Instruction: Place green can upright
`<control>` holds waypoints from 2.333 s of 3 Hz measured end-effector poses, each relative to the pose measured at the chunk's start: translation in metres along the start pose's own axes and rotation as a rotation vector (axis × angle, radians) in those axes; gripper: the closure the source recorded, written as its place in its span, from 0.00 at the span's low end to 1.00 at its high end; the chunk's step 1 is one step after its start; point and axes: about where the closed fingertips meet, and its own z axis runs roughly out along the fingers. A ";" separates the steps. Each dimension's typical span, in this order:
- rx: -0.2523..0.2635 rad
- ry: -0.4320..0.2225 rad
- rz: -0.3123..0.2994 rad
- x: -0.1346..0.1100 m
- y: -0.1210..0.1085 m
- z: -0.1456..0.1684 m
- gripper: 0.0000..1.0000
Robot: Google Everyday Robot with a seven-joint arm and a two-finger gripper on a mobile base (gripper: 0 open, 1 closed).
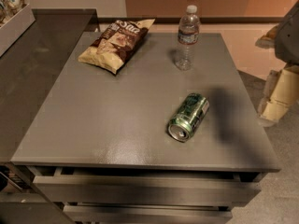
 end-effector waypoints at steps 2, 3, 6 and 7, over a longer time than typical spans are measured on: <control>-0.027 -0.020 -0.066 -0.011 0.004 0.006 0.00; -0.096 -0.053 -0.217 -0.037 0.010 0.029 0.00; -0.237 -0.182 -0.862 -0.106 0.038 0.087 0.00; -0.247 -0.206 -1.046 -0.111 0.042 0.101 0.00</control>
Offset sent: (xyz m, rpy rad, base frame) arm 0.0001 0.0243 -0.0142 0.0110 0.0505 0.1543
